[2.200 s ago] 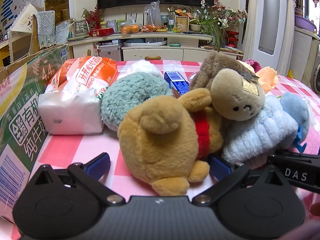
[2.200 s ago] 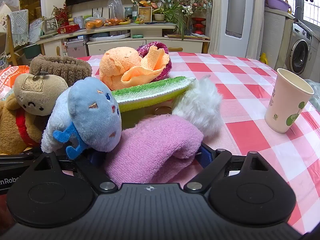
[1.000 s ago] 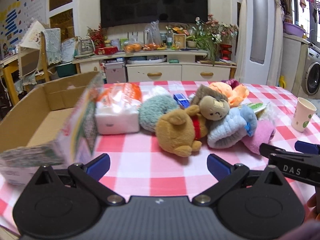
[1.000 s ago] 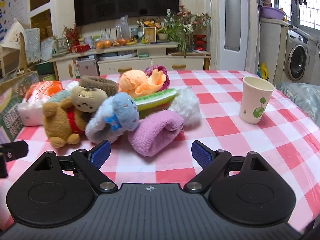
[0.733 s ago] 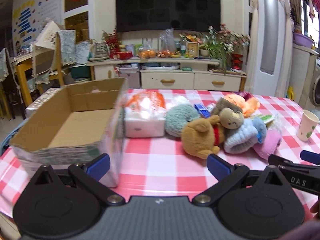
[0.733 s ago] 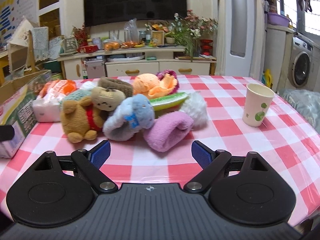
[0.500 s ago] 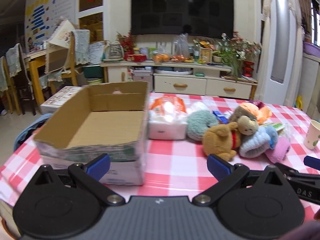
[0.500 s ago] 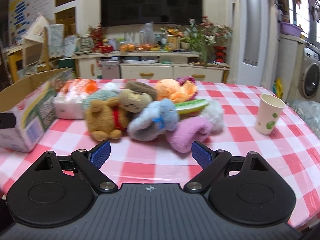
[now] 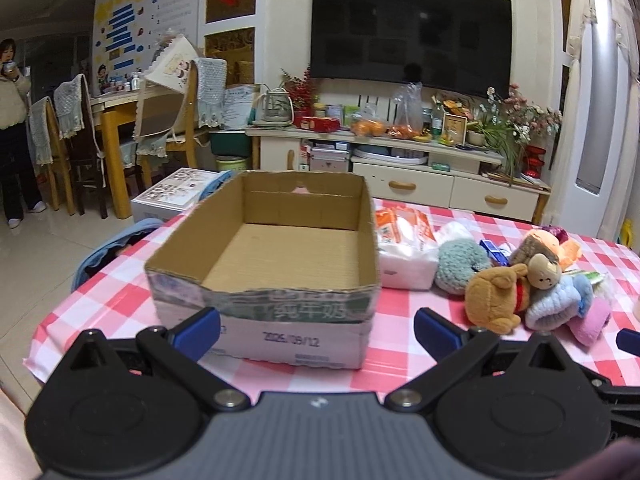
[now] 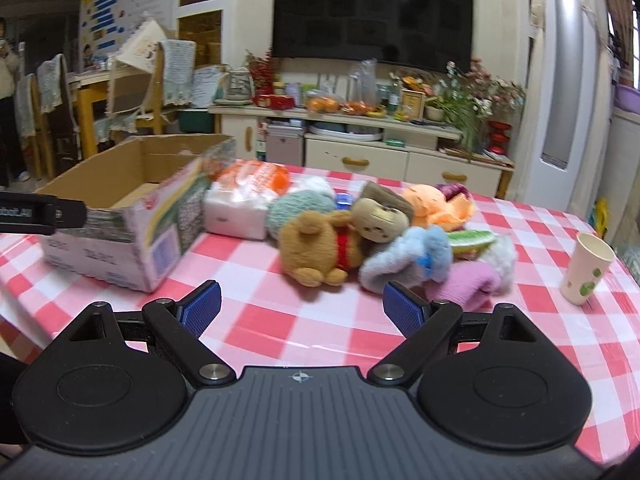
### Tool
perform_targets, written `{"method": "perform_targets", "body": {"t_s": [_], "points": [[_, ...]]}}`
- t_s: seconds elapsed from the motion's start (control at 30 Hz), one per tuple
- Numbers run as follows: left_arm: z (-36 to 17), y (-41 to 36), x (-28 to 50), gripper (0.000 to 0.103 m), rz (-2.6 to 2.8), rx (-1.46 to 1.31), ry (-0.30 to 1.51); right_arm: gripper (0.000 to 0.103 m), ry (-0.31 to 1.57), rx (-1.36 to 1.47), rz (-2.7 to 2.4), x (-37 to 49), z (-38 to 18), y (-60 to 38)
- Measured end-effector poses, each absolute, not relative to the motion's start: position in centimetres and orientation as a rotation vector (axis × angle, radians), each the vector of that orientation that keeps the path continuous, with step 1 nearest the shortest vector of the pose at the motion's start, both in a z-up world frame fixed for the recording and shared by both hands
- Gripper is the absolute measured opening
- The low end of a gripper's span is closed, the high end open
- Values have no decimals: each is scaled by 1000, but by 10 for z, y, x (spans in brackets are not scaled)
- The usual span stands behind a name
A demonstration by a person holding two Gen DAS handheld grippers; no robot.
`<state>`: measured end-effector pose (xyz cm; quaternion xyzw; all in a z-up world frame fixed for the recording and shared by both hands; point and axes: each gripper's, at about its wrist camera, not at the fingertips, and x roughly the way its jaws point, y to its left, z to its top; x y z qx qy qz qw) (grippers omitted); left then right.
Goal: Organize soft objects
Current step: 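Move both tools over the pile of plush toys on the table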
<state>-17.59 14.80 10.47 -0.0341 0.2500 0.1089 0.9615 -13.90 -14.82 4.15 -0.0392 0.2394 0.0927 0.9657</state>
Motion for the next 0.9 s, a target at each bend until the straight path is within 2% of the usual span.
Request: {"method": "perform_targets", "body": {"t_s": [0.57,0.9], "points": [[107,160,-184,102,237,-91,492,103,455,-84,199,-147,50,-136],[110,129,-174,102,133,-41,484,103,480,18,78,-131,37,-175]]}}
